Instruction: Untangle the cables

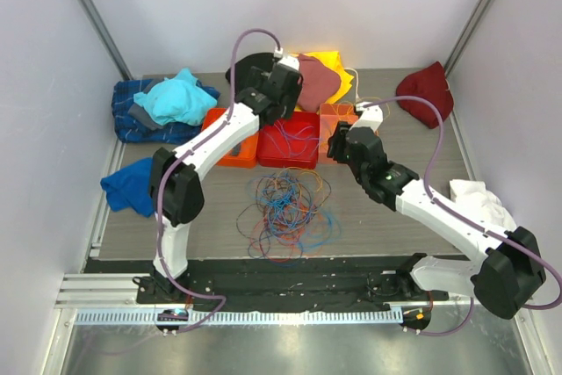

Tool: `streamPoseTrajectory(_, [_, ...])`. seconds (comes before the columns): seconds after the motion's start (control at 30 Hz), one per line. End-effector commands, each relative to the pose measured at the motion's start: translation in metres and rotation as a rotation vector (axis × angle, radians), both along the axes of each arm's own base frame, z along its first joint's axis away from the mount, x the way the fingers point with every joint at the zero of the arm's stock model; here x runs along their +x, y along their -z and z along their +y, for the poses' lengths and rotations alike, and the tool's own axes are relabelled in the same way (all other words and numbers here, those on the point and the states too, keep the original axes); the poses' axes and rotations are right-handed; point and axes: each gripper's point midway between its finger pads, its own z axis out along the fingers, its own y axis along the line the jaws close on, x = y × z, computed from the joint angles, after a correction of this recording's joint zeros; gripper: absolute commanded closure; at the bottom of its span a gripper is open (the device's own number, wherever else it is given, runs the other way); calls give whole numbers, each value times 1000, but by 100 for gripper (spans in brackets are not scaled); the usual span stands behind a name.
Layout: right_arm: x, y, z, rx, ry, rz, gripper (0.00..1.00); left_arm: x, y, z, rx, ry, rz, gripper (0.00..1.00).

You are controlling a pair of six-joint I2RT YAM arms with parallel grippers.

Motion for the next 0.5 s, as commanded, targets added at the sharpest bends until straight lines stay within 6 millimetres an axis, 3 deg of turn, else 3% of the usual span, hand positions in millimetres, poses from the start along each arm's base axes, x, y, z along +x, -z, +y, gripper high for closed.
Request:
streamPoseTrajectory(0.0, [0,-17,1,39,2,-53,52,-21,6,27,108,-87,-1,0])
streamPoseTrajectory(0.03, [-1,-17,1,39,0,-53,52,-28,14,28,84,-78,2,0])
streamPoseTrajectory(0.07, [-2,-18,0,42,4,-59,52,-30,12,17,5,-35,-4,0])
streamPoseTrajectory(0.13, [-3,-21,-3,46,11,-66,52,-30,-18,-8,-187,50,-89,0])
streamPoseTrajectory(0.17, [-3,-22,-4,52,20,-69,52,-37,-7,-29,-283,126,-52,0])
streamPoseTrajectory(0.2, [-5,-24,-5,60,21,-77,52,-36,-17,-44,-353,171,-71,0])
streamPoseTrajectory(0.23, [-6,-26,-7,65,24,-80,52,-35,-8,-55,-385,203,-42,0])
streamPoseTrajectory(0.3, [-7,-30,-8,80,29,-92,52,-36,-10,-86,-467,280,-2,0])
streamPoseTrajectory(0.47, [-14,-41,-14,86,32,-109,52,-27,4,-129,-561,348,37,0])
